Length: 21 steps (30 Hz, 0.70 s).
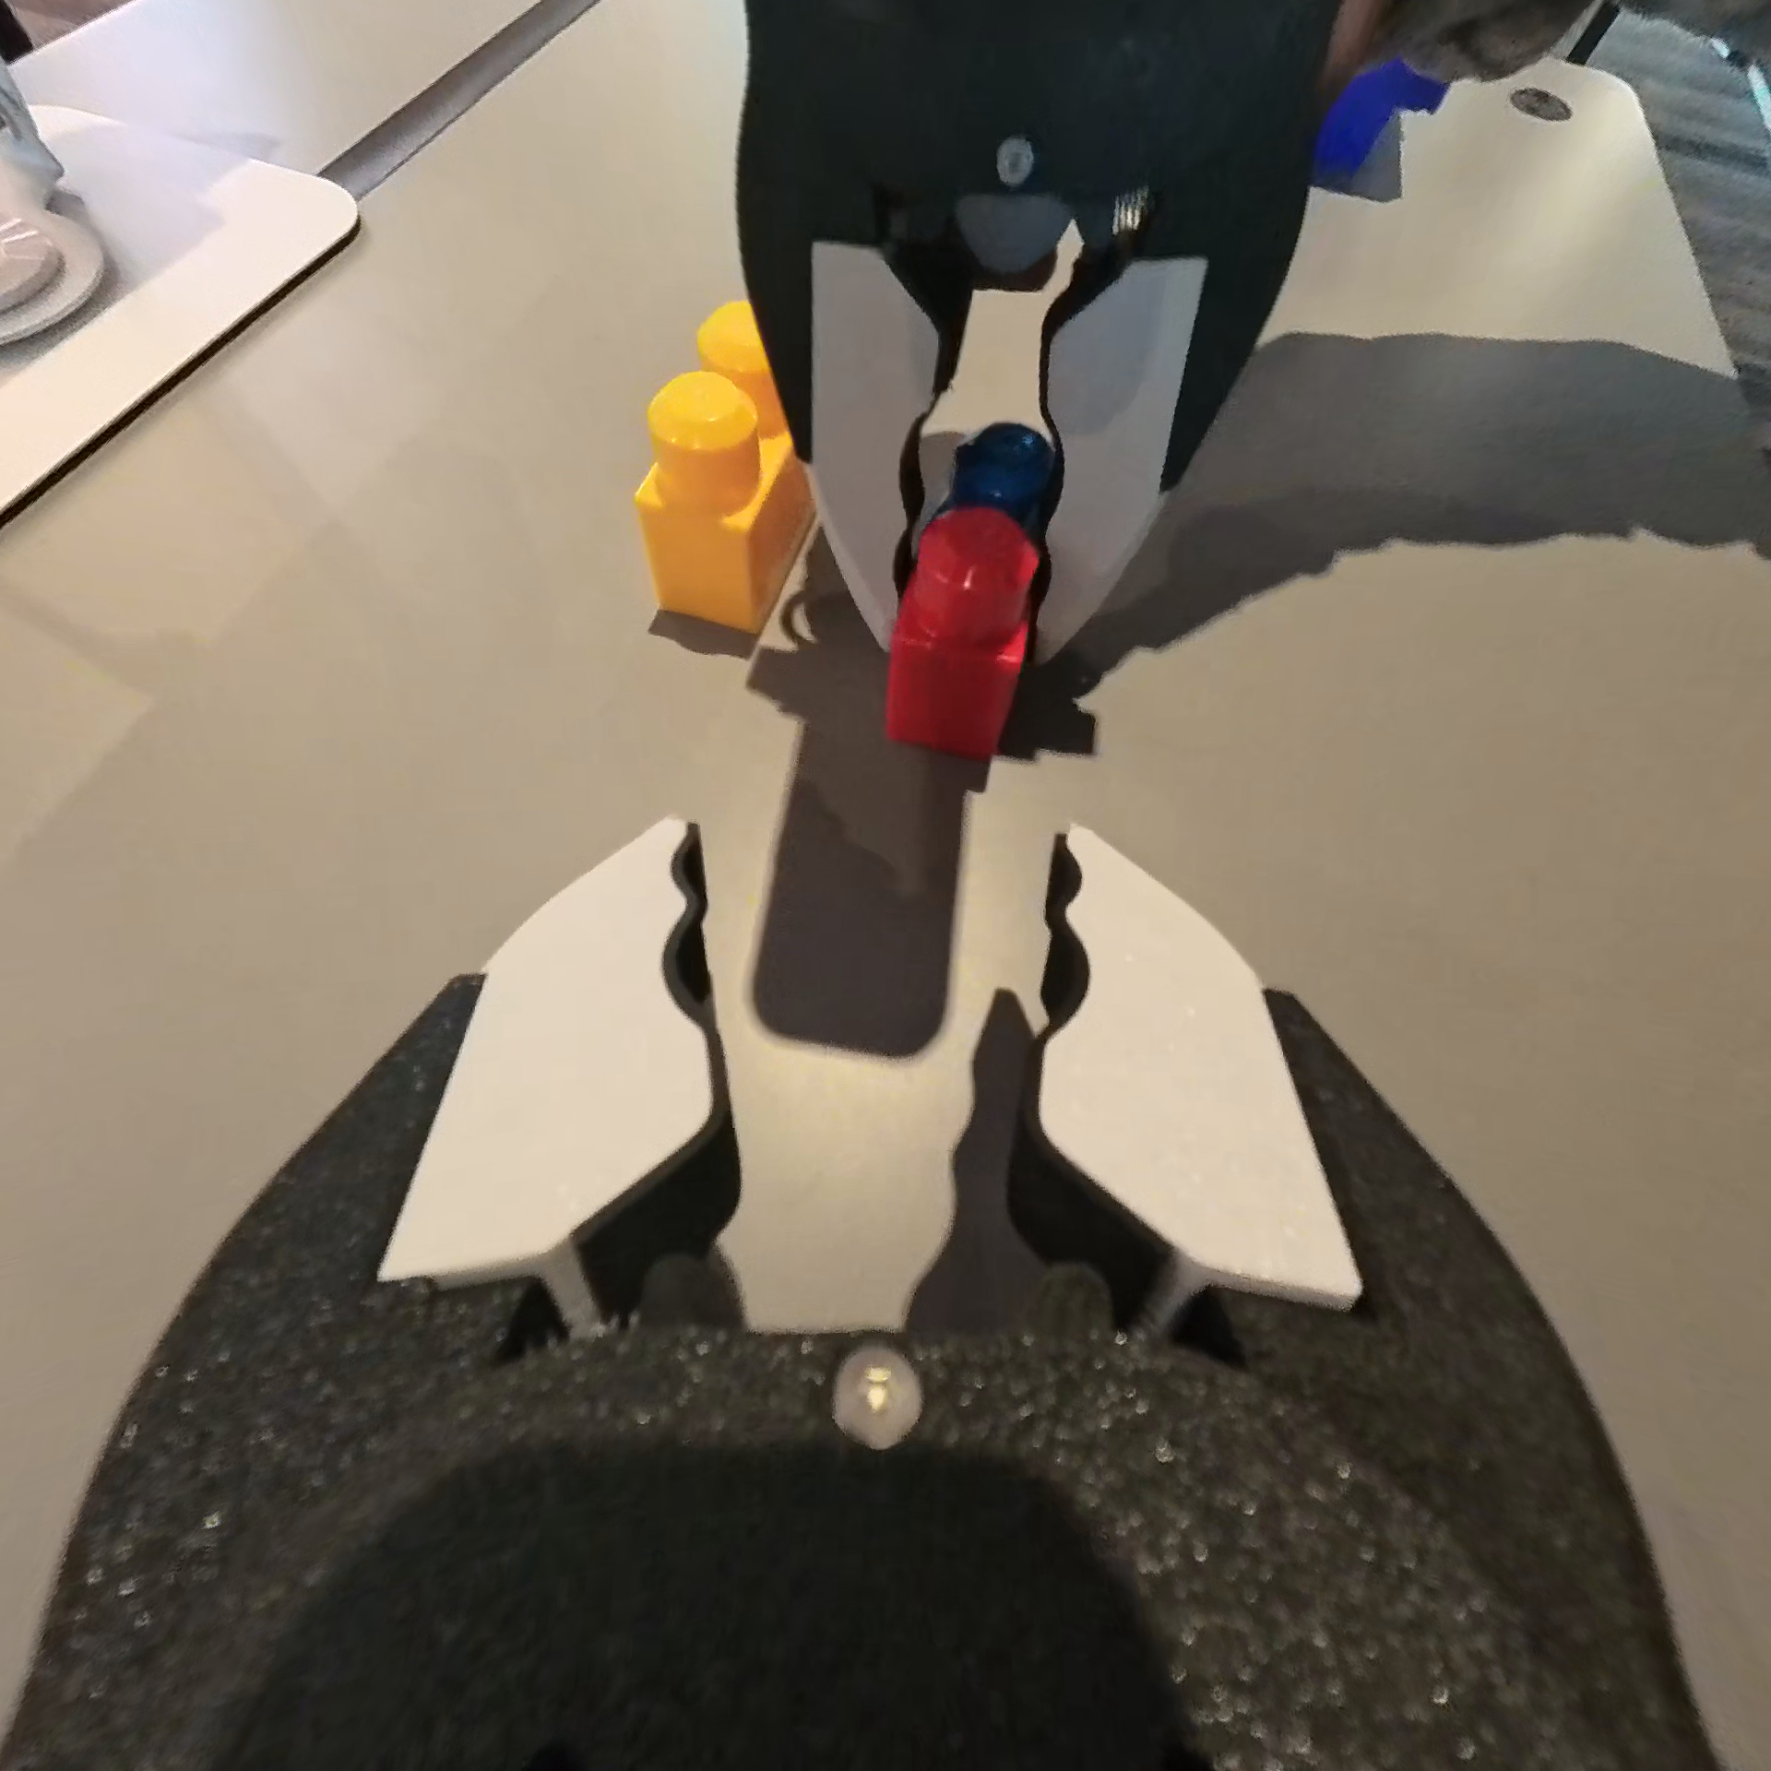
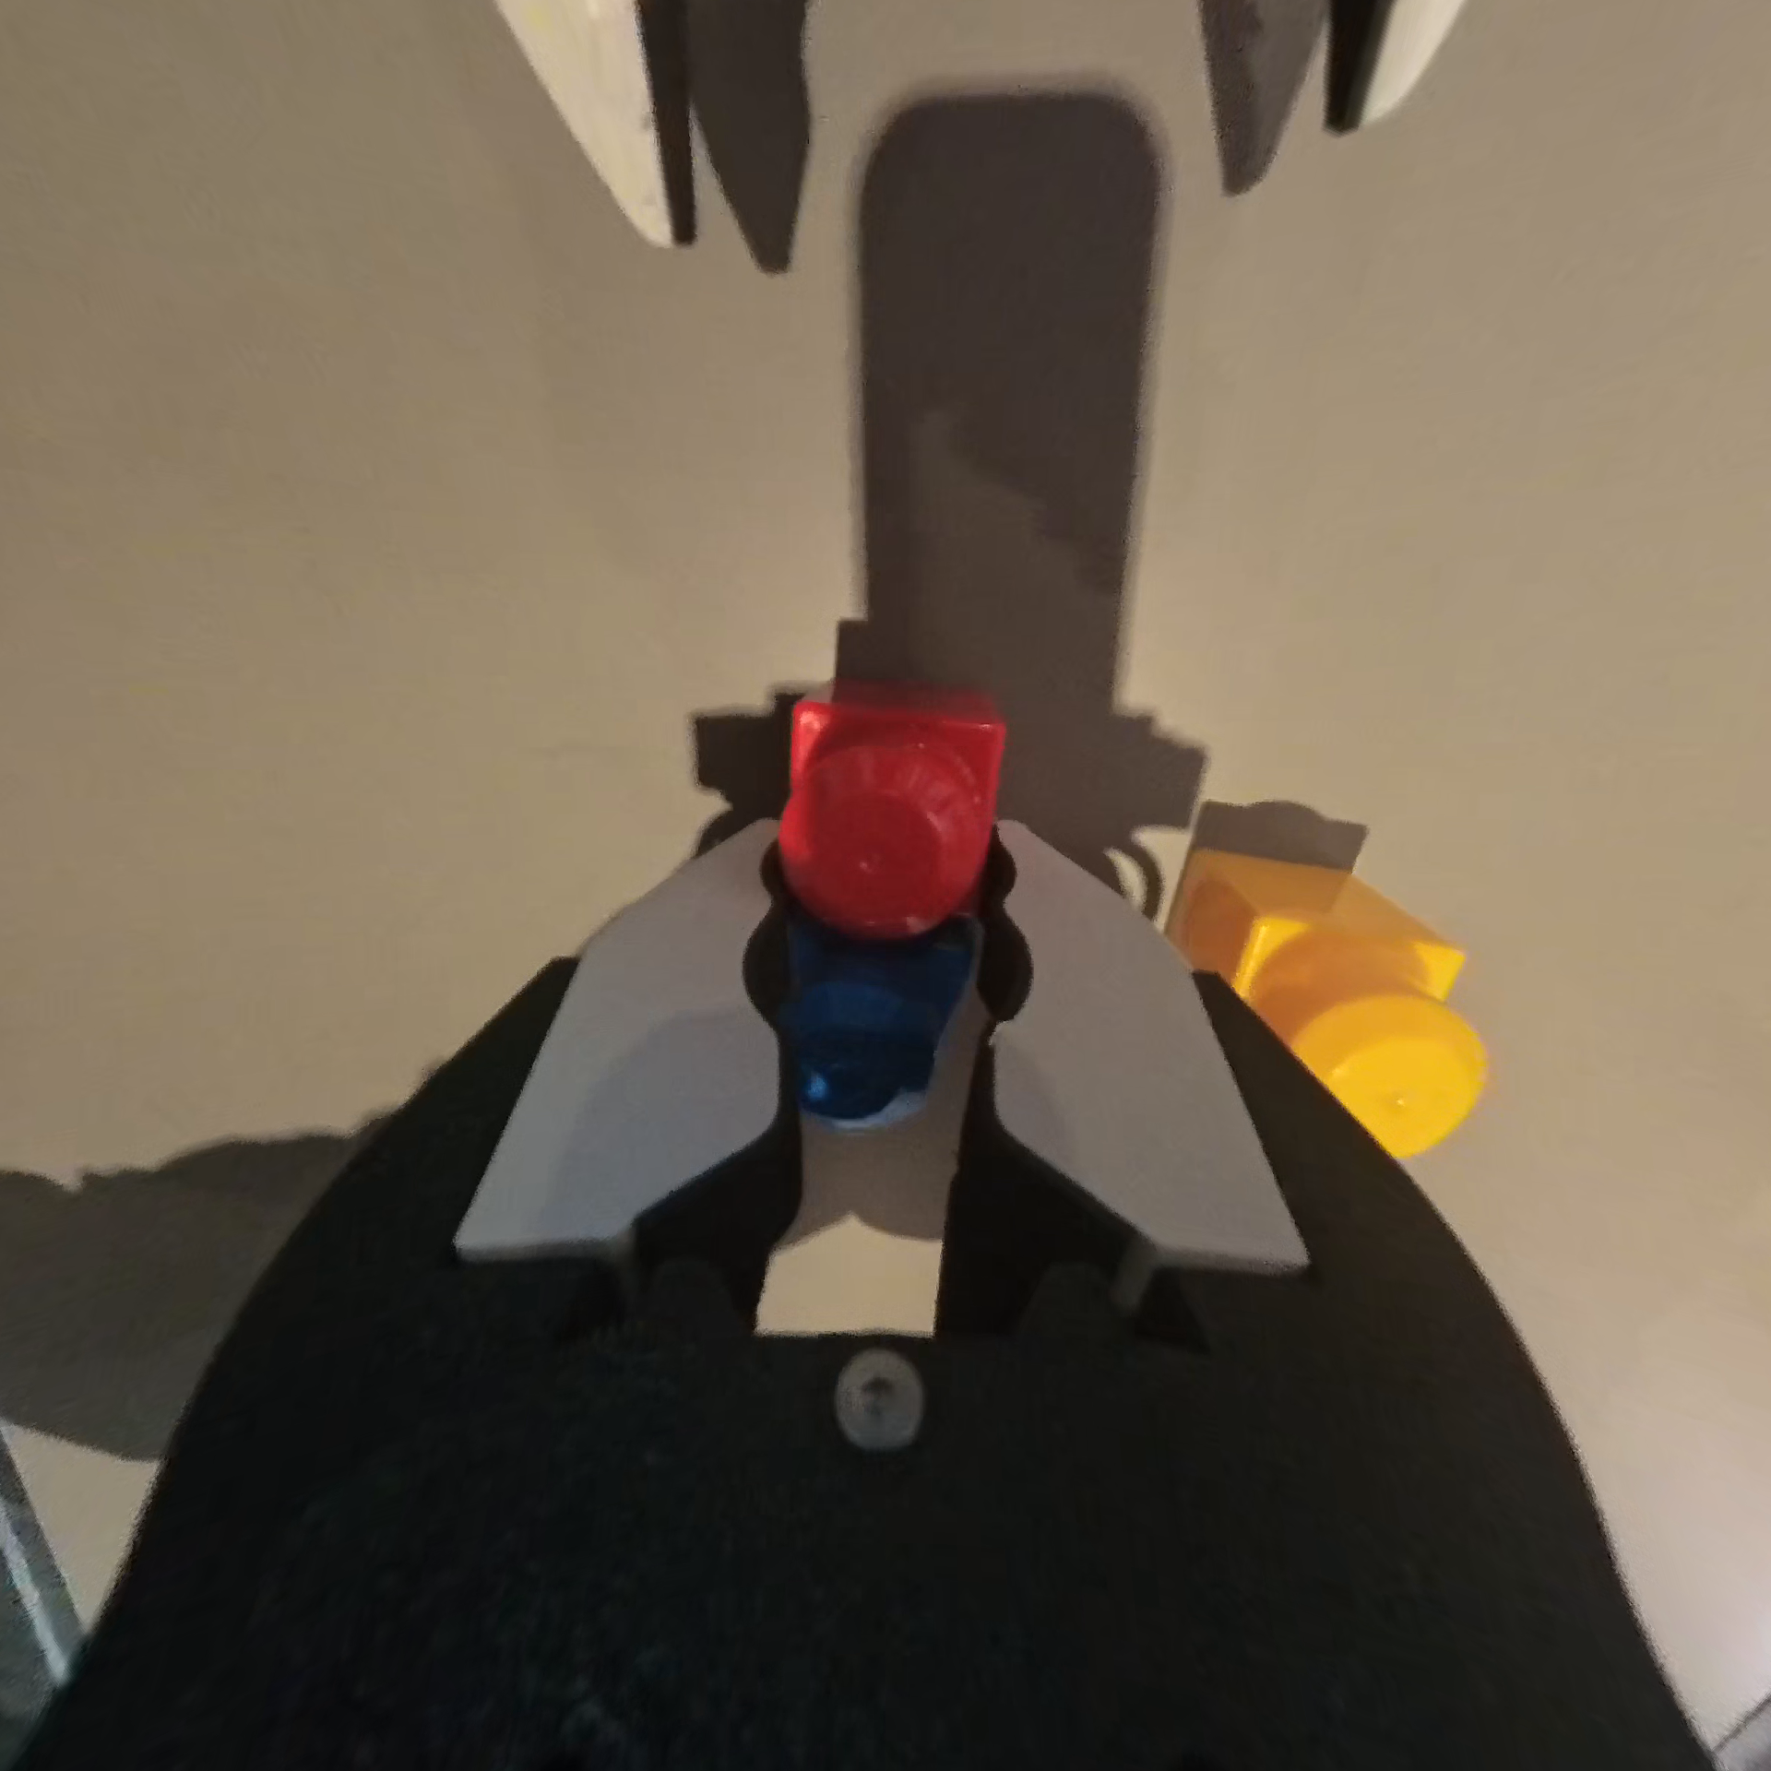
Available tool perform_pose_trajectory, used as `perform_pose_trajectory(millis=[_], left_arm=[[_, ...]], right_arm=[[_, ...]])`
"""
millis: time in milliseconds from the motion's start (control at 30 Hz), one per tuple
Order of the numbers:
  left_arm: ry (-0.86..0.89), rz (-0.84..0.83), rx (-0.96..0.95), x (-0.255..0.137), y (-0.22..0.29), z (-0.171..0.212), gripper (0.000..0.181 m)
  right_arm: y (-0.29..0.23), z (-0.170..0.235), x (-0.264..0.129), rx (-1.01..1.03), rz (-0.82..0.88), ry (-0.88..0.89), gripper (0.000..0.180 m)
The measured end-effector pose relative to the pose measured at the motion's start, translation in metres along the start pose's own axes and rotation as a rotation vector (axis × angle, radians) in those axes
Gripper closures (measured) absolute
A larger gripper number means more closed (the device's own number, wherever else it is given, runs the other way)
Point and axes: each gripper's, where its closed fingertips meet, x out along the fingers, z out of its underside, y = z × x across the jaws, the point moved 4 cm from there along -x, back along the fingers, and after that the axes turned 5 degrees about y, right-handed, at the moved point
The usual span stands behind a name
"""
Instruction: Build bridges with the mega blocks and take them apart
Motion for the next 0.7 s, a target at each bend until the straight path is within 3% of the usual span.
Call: perform_pose_trajectory(millis=[333,700], left_arm=[[-0.015,0.021,0.009,0.005,0.005,0.0,0.112],[-0.018,0.031,0.01,0.005,0.006,0.0,0.112]], right_arm=[[0.001,-0.006,-0.014,0.01,0.01,0.042,0.143],[-0.003,0.002,0.0,0.047,0.002,-0.054,0.143]])
